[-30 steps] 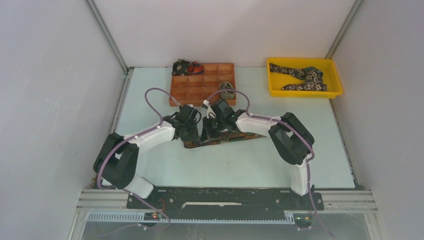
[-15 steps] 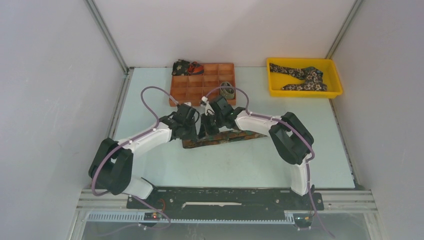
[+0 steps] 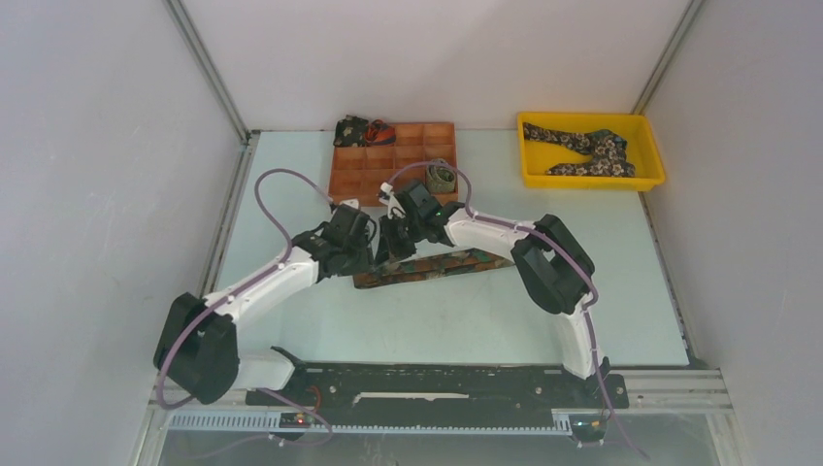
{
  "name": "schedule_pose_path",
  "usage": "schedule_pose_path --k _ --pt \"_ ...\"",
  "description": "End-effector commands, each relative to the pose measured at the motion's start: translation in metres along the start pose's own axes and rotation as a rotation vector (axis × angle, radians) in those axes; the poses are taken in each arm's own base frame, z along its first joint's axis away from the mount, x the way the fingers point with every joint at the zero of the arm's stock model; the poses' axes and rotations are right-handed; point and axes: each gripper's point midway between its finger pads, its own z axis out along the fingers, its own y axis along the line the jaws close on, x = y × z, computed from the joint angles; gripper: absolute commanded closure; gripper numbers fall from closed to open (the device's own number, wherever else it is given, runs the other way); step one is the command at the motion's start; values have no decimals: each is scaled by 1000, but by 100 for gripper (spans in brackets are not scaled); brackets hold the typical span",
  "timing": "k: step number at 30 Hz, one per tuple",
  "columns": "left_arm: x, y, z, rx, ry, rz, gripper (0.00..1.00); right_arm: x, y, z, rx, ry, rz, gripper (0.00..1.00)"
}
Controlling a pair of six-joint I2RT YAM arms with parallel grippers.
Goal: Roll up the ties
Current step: Roll the tie at the center of the board.
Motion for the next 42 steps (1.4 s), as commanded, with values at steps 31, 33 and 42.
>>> schedule_pose_path --k 31,33,42 --pt "-8 27 1 274 -200 -186 29 -6 -14 24 23 24 -23 88" --pt "-6 26 6 280 -184 -192 29 -5 -17 25 24 26 -20 88" --pt "0 22 18 300 -145 -212 31 1 -26 27 28 33 -7 89"
